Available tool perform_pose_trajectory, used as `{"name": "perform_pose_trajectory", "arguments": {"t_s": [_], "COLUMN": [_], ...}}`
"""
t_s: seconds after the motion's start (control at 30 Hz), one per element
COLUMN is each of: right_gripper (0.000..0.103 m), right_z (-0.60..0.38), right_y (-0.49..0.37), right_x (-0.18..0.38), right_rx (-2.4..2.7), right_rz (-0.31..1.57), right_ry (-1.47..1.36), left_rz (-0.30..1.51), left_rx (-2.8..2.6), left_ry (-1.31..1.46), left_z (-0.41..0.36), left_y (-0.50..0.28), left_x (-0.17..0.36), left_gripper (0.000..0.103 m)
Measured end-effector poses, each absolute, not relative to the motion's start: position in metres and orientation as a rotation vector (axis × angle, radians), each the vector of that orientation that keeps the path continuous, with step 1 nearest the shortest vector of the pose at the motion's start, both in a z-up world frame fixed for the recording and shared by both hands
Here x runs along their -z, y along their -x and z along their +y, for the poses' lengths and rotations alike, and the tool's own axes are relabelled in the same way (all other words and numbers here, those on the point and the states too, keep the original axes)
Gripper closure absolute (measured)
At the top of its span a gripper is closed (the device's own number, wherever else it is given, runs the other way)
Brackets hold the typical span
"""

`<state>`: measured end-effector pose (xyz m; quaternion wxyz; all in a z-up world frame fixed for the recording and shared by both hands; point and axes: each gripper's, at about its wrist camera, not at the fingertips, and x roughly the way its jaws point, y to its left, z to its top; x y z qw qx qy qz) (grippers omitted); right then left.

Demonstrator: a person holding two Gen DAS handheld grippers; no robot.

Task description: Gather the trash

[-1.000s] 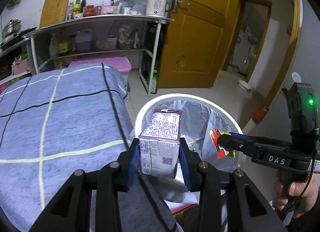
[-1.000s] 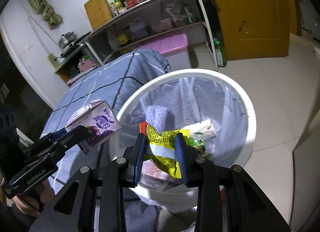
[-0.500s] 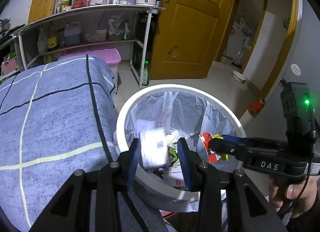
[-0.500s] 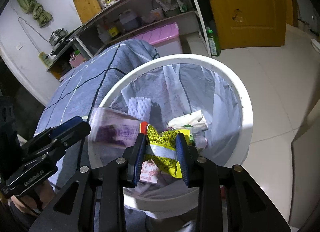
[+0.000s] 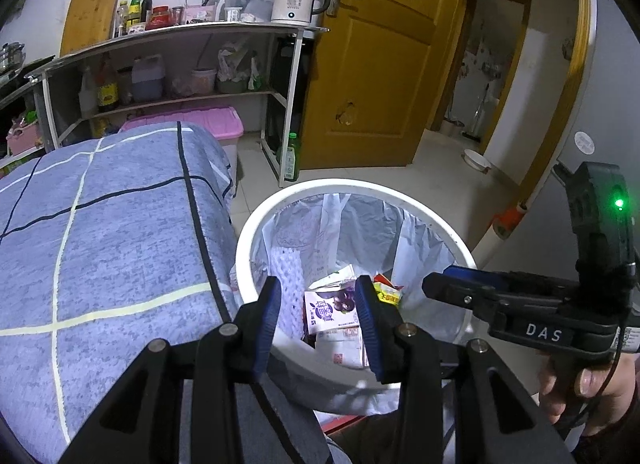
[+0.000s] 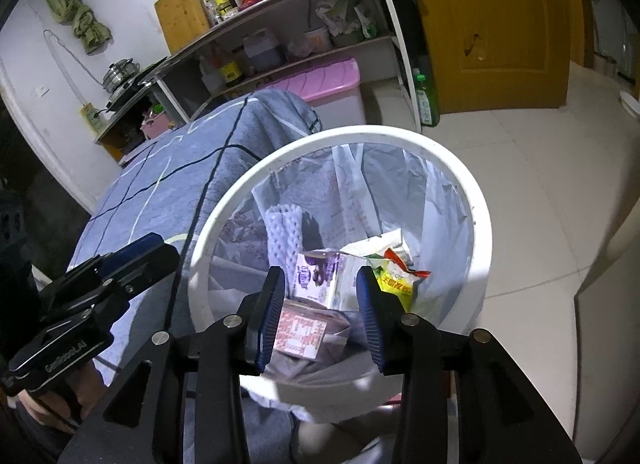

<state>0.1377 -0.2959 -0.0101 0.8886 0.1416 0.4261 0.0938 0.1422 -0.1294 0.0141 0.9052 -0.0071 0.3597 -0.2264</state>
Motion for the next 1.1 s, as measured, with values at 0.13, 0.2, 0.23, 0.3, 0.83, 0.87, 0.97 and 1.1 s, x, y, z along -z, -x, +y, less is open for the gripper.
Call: {"name": "perform_pose_trajectory", "arguments": {"t_s": [0.13,0.2,0.23,0.3,0.83,0.87,0.97,1.1], "right_gripper": [0.064,0.064,0.064,0.064,0.063,0.063,0.063,0.063], "right_z": [-0.289,-0.286,-0.283,-0.278,-0.252,-0.251,-0.248,-0.246], "right_y": [-0.126,-0.12,-0.117,-0.11,-0.063,-0.06,-0.051,-0.042], "right_x": [0.0,-0.004,-0.007,-0.011,-0.034,-0.035,-0.036,-0.037], "right_rx": [-0.198,-0.2,-0.2,-0.202,-0.223,-0.224,-0.225,-0.226], "right_rz": [0.861,0.849,0.842,0.828,0.741,0.738,0.732,0.725], "right_ry": [-0.264,-0.249,-0.239,-0.223,-0.135,-0.132,-0.121,-0.108], "left_rz": [0.735,0.73,0.727,0.719,0.672,0.67,0.664,0.657], "left_rx": [0.459,0.454,0.452,0.448,0.398,0.396,0.389,0.371], "left_ry": [0.021,0.022,0.022,0.021,0.037,0.037,0.04,0.041], "left_z": [-0.125,-0.123,-0.121,-0.119,-0.097,-0.096,-0.093,-0.091], "left_y": [-0.134,-0.129,-0.126,-0.122,-0.077,-0.075,-0.068,-0.062], "left_x": [-0.018,-0.02,-0.021,-0.023,-0.037,-0.037,-0.039,-0.04], "left_gripper": [0.063,0.063,0.063,0.063,0.056,0.056,0.055,0.055]}}
